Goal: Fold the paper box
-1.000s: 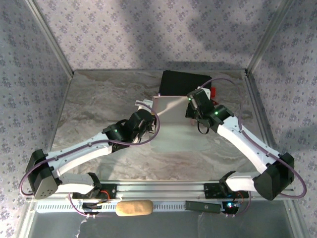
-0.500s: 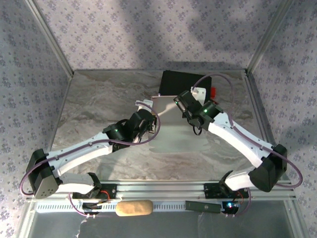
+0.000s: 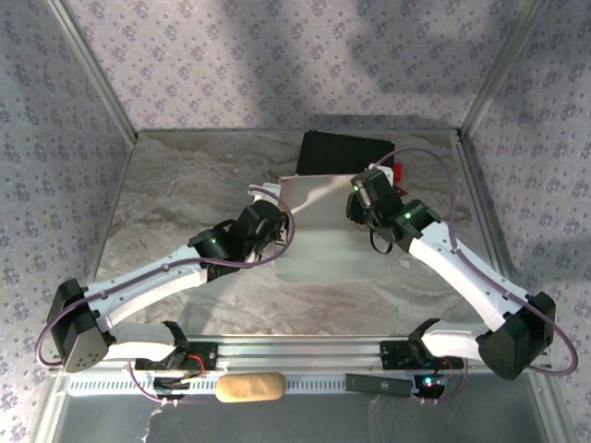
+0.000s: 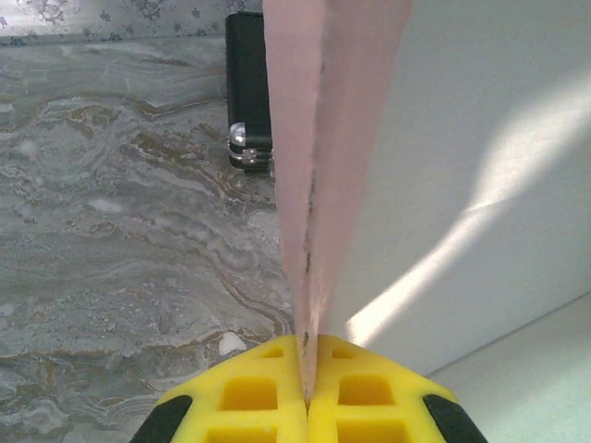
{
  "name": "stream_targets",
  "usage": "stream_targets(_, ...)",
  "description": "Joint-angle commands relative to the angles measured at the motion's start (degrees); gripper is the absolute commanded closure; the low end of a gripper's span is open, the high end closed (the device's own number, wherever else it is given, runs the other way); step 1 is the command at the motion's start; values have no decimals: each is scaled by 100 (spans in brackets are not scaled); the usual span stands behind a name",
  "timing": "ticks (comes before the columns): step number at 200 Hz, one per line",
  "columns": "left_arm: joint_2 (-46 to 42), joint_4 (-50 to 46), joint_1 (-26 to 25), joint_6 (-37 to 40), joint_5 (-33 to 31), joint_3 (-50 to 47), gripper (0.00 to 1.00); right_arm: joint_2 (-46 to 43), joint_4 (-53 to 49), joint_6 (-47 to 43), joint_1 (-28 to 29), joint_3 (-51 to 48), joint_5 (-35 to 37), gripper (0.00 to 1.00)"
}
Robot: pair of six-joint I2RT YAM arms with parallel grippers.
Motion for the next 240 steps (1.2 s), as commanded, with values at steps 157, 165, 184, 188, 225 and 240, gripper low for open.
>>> stream_targets(157, -106, 196, 64, -87, 196, 9, 100, -13, 535, -300, -419, -160, -509, 69)
stream_targets(165, -106, 190, 63, -87, 192, 17, 100, 5, 562, -291, -416, -190, -505, 71)
stream_targets(184, -103, 179, 63, -78, 209, 18, 100, -4, 570, -264, -411, -209, -399, 79)
stream_targets(188, -104, 178, 64, -78, 221, 18, 100, -12, 565, -257, -407, -208, -371, 81)
stream_targets(225, -103, 169, 64, -78, 220, 27, 100, 68, 297, -141, -333, -41, 61, 97)
stream_targets(240, -89, 179, 64, -78, 219, 30, 100, 145, 2, -41, -206, 85, 402, 100)
